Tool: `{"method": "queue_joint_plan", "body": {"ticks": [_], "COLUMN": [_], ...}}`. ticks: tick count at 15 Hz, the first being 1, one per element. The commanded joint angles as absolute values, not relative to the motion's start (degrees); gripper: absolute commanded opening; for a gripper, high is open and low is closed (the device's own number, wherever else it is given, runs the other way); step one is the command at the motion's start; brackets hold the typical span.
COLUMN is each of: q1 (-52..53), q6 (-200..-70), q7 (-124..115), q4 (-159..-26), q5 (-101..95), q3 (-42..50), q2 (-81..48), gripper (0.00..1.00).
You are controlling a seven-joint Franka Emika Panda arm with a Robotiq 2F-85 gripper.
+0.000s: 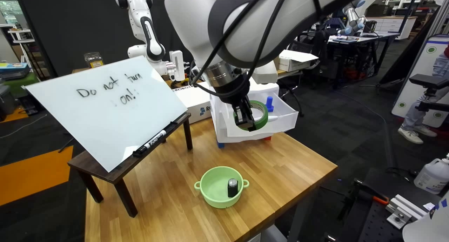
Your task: Remove the masking tape from the object and put it on the table
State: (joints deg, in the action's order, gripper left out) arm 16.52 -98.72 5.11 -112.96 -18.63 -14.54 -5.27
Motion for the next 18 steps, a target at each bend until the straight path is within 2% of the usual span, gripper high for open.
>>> {"method": "queue_joint_plan", "body": {"ticks": [1,18], "q1": [17.36,18.05], "q6": [-94.53,-93.1], "q7": [4.97,7.15], "q4": [-109.52,-107.5], "q5": [-21.41,-20.99], "q3": [-15.3,-14.93], "q2": [-8.13,-14.89], "gripper": [0.04,0.04]}}
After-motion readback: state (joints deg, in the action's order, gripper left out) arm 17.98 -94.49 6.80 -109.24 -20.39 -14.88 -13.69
